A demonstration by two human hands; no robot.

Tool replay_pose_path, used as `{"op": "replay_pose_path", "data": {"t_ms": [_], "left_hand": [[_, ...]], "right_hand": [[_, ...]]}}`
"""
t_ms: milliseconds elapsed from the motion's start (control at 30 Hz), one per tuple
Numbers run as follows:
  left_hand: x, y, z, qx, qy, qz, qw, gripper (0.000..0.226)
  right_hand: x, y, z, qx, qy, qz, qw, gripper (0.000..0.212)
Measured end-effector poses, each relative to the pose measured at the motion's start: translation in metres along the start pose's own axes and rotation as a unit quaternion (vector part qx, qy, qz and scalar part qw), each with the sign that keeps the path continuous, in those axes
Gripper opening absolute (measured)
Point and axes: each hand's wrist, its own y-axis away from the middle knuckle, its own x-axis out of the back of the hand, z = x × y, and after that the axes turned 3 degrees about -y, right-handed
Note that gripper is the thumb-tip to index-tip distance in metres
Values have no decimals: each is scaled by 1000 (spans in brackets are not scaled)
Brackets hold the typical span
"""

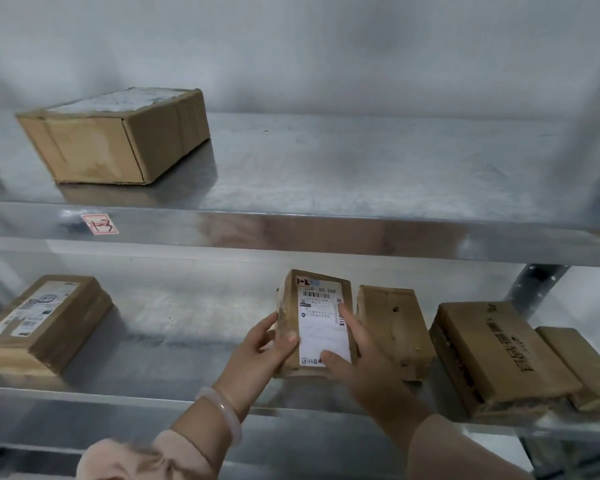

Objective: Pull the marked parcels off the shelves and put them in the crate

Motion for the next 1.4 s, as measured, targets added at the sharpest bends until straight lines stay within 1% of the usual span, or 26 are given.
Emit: {"op": "replay_pose_path", "data": {"t_ms": [33,67,100,200,300,433,567,667,800,867,900,1000,1067,1100,1133,1167,1233,1267,1333,1367,1400], "left_hand": [[1,2,0,4,-21,3,1000,94],[2,2,0,12,-29,11,999,93],[3,2,-1,23,-17,29,999,85],[10,-1,-9,40,51,84,994,52],[23,-3,-16,61,66,100,991,38],[54,-15,-19,70,46,114,990,34],[87,-32,-23,77,3,119,990,37],[102,-43,-30,84,-29,113,990,39],[117,-51,-37,89,-100,81,988,40],[123,-55,-39,93,-106,68,988,34],[125,-57,-40,94,-114,66,987,28],[128,-65,-44,92,-141,65,984,19],[127,-67,-42,73,-147,61,985,22],[125,-68,-39,61,-153,66,984,32],[124,-70,-38,31,-181,80,980,47],[122,-73,-33,-11,-248,104,963,54],[113,-80,-21,-104,-384,145,906,58],[104,-82,-15,-145,-405,147,891,60],[76,-80,-4,-221,-414,126,874,52],[60,-79,-1,-248,-417,98,869,50],[43,-77,0,-254,-417,54,871,53]], "right_hand": [[-1,0,0,0,0,-9,1000,66],[-2,-1,0,-4,-5,-18,1000,67],[-4,-1,1,-11,-12,-26,1000,67],[-10,-2,4,-23,-1,-39,999,65],[-14,-6,8,-38,61,-36,997,65],[-18,-12,10,-37,96,-37,994,62],[-23,-22,8,-42,100,-21,994,53],[-33,-30,7,-44,130,-5,991,54],[-51,-33,9,-35,191,5,981,57],[-55,-33,11,-42,187,16,981,57],[-55,-34,12,-44,184,27,982,56],[-53,-34,15,-53,198,80,976,55],[-50,-32,18,-71,204,106,970,59],[-47,-30,20,-85,195,120,970,61],[-44,-30,22,-96,187,136,968,61],[-39,-29,23,-100,190,153,965,59],[-26,-26,23,-97,208,187,955,54],[-17,-25,24,-98,216,201,951,47],[2,-22,24,-101,273,231,928,28],[13,-20,27,-98,276,244,924,29],[24,-19,28,-109,271,260,920,39]]}}
